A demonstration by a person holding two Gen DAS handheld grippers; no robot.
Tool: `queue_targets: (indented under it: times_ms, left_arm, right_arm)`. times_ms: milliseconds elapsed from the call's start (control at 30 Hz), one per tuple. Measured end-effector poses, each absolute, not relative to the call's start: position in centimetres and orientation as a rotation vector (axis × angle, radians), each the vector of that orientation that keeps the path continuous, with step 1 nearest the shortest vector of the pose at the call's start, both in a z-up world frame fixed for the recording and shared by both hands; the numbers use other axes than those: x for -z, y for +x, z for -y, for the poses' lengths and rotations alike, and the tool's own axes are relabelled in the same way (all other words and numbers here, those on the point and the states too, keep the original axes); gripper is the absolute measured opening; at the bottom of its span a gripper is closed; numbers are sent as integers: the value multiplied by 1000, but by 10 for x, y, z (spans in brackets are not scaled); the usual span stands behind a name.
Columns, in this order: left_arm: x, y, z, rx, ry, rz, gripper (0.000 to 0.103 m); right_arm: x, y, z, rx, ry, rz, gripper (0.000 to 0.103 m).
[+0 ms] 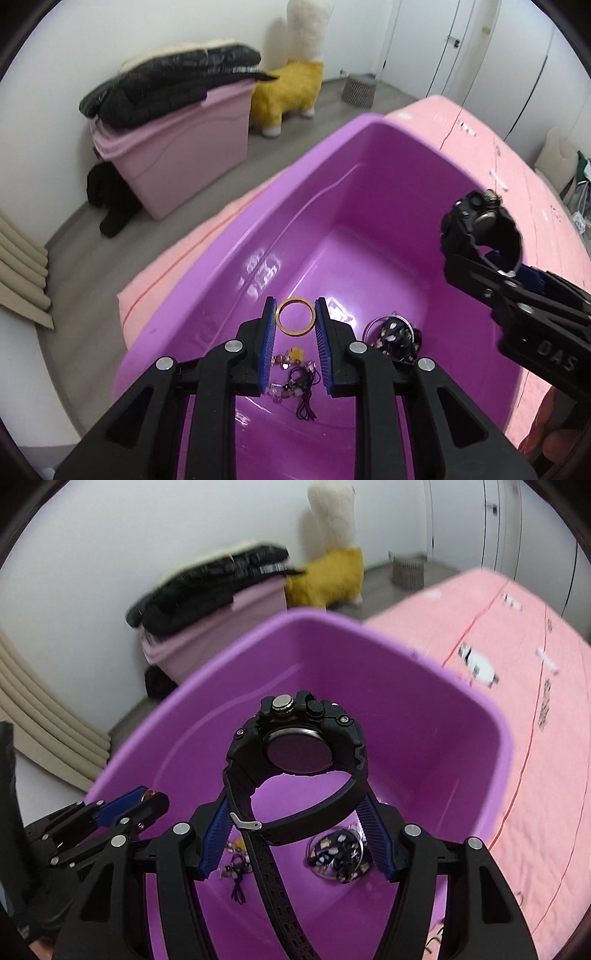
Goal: Organize jewelry
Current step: 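Lift and carry the gold ring and black watch over the purple basin, then open the left tool to drop the ring while the right tool drops the watch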
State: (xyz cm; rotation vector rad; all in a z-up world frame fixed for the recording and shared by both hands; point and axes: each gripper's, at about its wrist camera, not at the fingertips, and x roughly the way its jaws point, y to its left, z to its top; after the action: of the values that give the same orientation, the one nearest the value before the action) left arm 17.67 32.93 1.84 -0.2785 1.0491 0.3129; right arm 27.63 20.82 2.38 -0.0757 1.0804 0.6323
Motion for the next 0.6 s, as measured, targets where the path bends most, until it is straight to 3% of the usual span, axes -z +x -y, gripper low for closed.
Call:
queue_targets:
  times_ms: [400,467,600]
  left_arm:
    - [0,187,-334,-322,-308,-1156,22]
    - [0,189,-336,-327,-314,-1164,42]
    - [0,188,-329,-313,-309,-1169,54]
  right_arm:
    - [15,301,-219,-533,-97,-1240,62]
    - [18,304,-217,-522,-79,-1259,64]
    - [8,301,-214,-515,-73,-1229,67]
